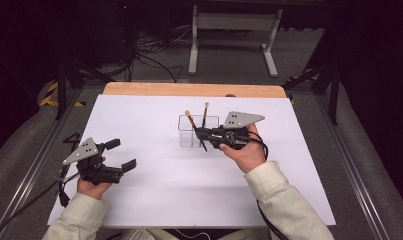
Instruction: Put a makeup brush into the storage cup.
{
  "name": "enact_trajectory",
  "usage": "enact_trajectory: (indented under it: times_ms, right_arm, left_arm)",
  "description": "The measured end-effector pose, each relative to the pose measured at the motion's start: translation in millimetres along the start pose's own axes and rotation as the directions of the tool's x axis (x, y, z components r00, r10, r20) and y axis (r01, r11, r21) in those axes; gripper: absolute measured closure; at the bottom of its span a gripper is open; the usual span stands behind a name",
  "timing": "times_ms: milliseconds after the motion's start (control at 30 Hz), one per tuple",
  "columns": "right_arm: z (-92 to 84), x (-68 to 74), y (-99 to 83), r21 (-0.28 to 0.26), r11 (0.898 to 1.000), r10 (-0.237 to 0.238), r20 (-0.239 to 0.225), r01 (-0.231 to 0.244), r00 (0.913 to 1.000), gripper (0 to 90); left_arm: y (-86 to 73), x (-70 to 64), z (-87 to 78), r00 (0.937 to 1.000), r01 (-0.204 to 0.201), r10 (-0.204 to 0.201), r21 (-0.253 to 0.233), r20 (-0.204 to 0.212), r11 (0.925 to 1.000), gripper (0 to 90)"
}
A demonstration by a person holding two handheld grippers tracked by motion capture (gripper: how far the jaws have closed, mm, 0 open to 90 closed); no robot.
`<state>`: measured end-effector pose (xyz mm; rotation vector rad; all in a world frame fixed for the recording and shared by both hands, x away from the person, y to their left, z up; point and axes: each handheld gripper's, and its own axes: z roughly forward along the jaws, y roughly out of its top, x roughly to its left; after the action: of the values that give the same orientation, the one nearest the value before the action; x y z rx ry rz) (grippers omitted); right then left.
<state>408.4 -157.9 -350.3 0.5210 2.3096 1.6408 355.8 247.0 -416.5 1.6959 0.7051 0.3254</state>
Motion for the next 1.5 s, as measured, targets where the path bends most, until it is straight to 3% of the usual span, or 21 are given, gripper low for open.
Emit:
enact_trajectory:
  times_ms: [233, 367, 633, 933, 1100, 1233, 1500]
  right_arm:
    - [-1.0, -1.5, -3.0, -0.091, 0.996, 0.018, 0.029, -0.016, 0.9994, 83.6]
    - [-2.9, -4.3, -5.2, -0.154, 0.988, 0.038, 0.052, -0.029, 0.9979, 83.6]
    - [-4.8, -9.0, -10.4, -0.225, 0.973, 0.072, 0.080, -0.053, 0.9941, 83.6]
    - [-1.4, -14.6, -15.2, -0.277, 0.958, 0.108, 0.128, -0.069, 0.9859, 83.6]
    - [3.8, -17.9, -17.4, -0.286, 0.956, 0.114, 0.143, -0.069, 0.9831, 83.6]
    - [5.9, -20.0, -20.1, -0.321, 0.945, 0.117, 0.152, -0.063, 0.9815, 83.5]
    - [7.6, -26.2, -23.6, -0.333, 0.941, 0.132, 0.184, -0.065, 0.9739, 83.5]
  left_arm:
    - [-0.4, 0.0, 0.8, 1.0000, 0.003, -0.003, 0.005, 0.003, 1.0000, 0.0]
    - [-0.7, -0.4, 1.2, 1.0000, 0.002, -0.002, 0.007, 0.000, 1.0000, 0.1]
    - [-1.1, 0.1, 2.0, 0.9999, 0.010, -0.010, 0.011, 0.004, 0.9999, 0.0]
    - [-1.6, 0.6, 2.6, 0.9999, 0.011, -0.011, 0.013, 0.007, 0.9999, 0.0]
    - [-1.5, 1.2, 2.4, 1.0000, 0.007, -0.007, 0.013, 0.005, 0.9999, 0.0]
    - [-1.6, 1.6, 2.0, 0.9999, 0.011, -0.011, 0.014, 0.006, 0.9998, 0.0]
    - [-1.9, 0.8, 2.1, 0.9999, 0.011, -0.011, 0.013, 0.003, 0.9999, 0.0]
